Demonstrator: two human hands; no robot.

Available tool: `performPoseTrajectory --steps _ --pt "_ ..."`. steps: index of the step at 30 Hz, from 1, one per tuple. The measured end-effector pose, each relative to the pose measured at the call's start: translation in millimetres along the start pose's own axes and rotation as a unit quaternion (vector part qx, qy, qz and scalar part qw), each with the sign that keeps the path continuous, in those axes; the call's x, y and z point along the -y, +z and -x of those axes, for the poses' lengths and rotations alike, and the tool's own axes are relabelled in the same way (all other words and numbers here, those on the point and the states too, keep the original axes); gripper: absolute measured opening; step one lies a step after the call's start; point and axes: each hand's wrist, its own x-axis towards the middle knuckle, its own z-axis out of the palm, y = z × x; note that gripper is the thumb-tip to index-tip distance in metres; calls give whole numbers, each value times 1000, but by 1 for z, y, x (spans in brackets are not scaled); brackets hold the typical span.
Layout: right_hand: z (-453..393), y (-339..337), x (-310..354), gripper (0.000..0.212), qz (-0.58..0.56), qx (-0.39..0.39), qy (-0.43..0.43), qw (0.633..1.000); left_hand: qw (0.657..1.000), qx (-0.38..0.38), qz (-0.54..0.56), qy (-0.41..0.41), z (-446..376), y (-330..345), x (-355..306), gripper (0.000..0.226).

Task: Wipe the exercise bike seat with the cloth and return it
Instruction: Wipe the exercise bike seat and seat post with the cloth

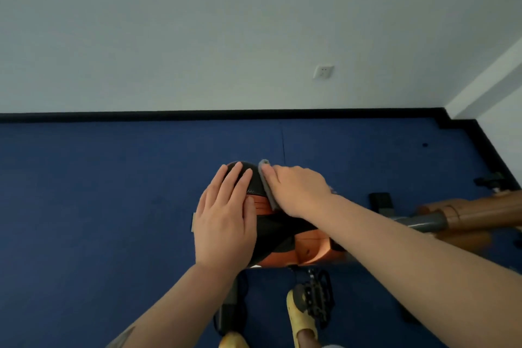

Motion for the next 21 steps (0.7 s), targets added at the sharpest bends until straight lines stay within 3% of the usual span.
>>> performPoseTrajectory --steps 4,7,11,14,16,18,21 --pt "6 10 10 48 -71 -70 30 995 998 39 -42 34 -1 -2 -1 47" --pt "38 16 -17 40 -9 -136 -19 990 992 78 -82 62 -4 -4 1 52" --pt "58 11 -59 43 -5 -80 64 995 968 127 -139 167 -17 -8 -4 53" --pt "41 8 -58 42 -23 -30 148 988 963 152 -117 190 -22 -8 -5 52" --pt "35 11 -41 31 13 -68 141 988 965 149 -105 189 -22 -7 -2 52" --pt "46 26 -25 35 36 -144 141 979 965 147 -104 190 -22 -6 0 52" --pt "77 47 -12 42 -52 -231 127 963 965 141 -102 195 -21 -5 0 51"
